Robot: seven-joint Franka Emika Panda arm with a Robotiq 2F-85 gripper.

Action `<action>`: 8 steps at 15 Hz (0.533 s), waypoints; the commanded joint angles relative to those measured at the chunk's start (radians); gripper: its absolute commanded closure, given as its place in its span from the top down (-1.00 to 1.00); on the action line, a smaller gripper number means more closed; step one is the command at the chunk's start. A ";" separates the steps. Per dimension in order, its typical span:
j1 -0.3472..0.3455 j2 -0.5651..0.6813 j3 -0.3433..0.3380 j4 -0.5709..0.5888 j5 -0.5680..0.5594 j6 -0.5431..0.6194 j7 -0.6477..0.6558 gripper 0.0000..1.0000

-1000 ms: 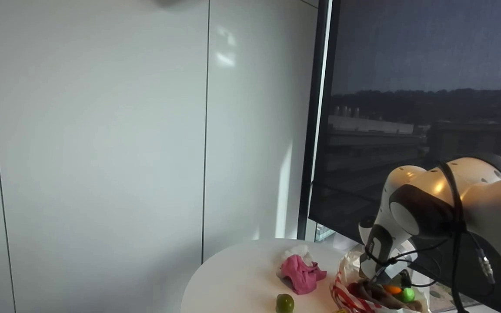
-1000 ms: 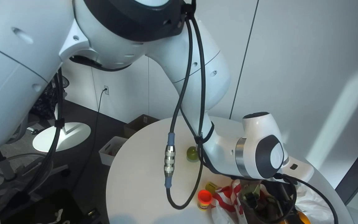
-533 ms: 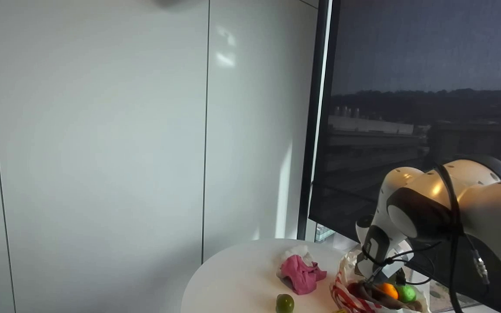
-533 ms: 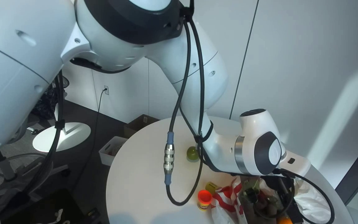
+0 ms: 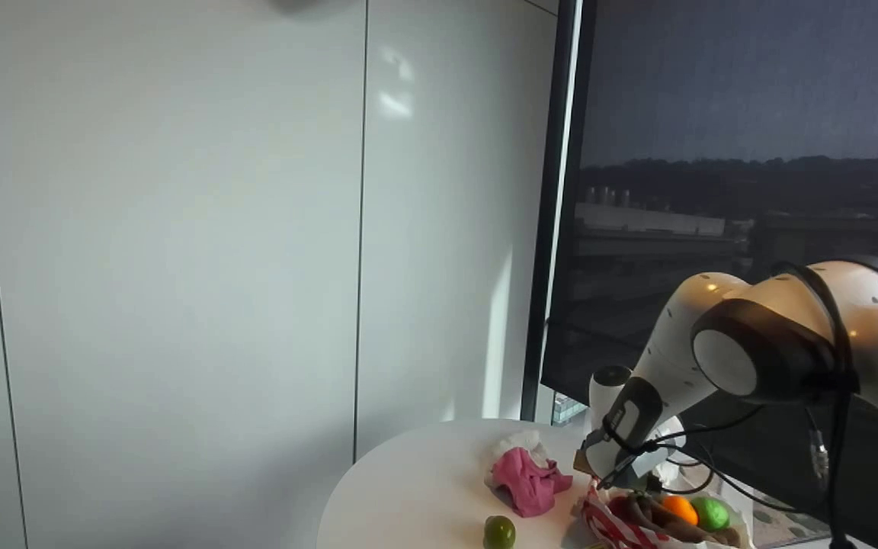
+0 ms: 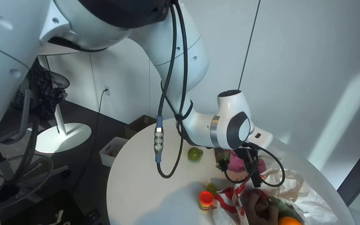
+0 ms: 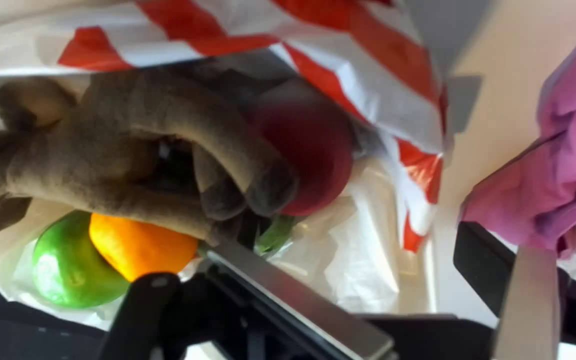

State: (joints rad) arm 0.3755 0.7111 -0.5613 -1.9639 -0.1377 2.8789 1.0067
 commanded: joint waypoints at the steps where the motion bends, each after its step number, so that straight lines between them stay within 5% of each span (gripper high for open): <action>1: -0.053 -0.145 0.164 -0.081 0.037 -0.043 -0.091 1.00; 8: -0.145 -0.119 0.411 -0.047 0.093 -0.049 -0.252 1.00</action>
State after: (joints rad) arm 0.2857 0.5804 -0.2397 -2.0291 -0.0901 2.8330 0.8473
